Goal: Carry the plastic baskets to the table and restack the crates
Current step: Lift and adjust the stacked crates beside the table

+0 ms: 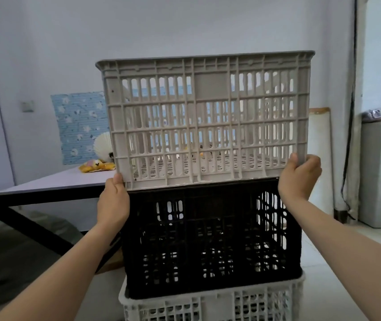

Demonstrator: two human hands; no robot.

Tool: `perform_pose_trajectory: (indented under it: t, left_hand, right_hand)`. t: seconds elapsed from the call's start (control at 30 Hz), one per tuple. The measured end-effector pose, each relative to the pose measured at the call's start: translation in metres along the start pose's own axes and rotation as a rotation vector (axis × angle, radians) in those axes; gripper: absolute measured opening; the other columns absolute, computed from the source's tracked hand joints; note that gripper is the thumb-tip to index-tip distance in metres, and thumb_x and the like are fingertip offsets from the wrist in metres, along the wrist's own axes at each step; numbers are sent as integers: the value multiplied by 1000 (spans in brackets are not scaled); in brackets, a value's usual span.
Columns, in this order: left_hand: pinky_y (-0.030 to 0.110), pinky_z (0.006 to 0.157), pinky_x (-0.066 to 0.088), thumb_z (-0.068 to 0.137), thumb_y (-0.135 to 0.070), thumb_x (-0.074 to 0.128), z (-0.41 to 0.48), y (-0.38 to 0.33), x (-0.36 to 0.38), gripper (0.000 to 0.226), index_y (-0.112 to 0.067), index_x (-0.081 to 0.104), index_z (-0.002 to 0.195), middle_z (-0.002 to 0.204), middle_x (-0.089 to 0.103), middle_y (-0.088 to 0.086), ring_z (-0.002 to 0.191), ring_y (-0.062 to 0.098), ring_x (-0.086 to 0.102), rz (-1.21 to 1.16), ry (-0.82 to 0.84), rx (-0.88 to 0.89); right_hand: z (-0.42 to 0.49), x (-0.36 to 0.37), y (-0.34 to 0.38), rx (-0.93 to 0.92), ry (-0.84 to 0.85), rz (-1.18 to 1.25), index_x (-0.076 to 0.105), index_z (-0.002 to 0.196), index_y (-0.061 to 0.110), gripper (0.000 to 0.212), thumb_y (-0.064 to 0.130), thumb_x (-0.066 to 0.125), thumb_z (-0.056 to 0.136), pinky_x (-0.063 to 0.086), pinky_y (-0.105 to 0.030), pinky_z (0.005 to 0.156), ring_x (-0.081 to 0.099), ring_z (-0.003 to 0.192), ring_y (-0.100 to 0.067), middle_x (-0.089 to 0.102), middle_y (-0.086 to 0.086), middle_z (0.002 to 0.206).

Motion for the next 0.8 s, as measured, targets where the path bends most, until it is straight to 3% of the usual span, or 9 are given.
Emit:
perform_pose_trajectory:
  t: [0.1, 0.27, 0.5, 0.63, 0.73, 0.8]
  left_hand:
    - [41, 78, 34, 102, -36, 12, 3, 1, -1, 50, -4, 48, 113, 116, 56, 21, 100, 37, 51, -2, -28, -32]
    - [39, 77, 31, 103, -43, 10, -2, -5, -1, 58, -1, 48, 115, 110, 54, 21, 99, 36, 51, -32, -62, -78]
    - [42, 84, 32, 102, -50, 13, -7, -4, 1, 64, 0, 47, 122, 125, 54, 27, 115, 40, 50, -140, -112, -131]
    - [39, 81, 31, 102, -48, 14, -10, -5, 1, 59, -2, 45, 121, 121, 54, 25, 109, 37, 50, -190, -90, -132]
    - [38, 80, 33, 103, -47, 16, -13, 1, 0, 53, -7, 42, 128, 111, 53, 13, 95, 27, 46, -245, -68, -113]
    - [36, 82, 33, 104, -43, 20, -14, 5, 0, 51, -9, 43, 133, 112, 53, 8, 96, 21, 45, -278, -63, -99]
  right_hand:
    - [-3, -1, 3, -16, 12, -30, 42, 122, 1, 41, 35, 40, 100, 42, -43, 95, 43, 116, -33, 47, -20, 125]
    - [-3, -2, 10, -45, 47, -110, 43, 116, 0, 36, 32, 40, 101, 39, -42, 87, 46, 111, -35, 50, -21, 120]
    - [-3, -3, 9, -90, 62, -182, 44, 115, -1, 39, 35, 40, 101, 44, -45, 84, 50, 106, -38, 52, -23, 116]
    - [0, -7, 6, -76, 145, -235, 40, 123, 2, 46, 42, 35, 101, 45, -45, 82, 52, 106, -39, 49, -22, 123]
    - [-1, -3, 2, -2, 218, -250, 36, 129, 4, 53, 47, 27, 101, 41, -43, 81, 52, 105, -41, 43, -22, 131]
    - [-3, 0, 0, 21, 223, -251, 38, 126, 3, 54, 49, 25, 100, 42, -43, 80, 54, 103, -41, 45, -22, 130]
Point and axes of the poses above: each hand's wrist, its own z-axis towards the middle knuckle, its own x-axis out of the palm, y = z × x, the point moved 3 cm from there along z, towards the middle knuckle
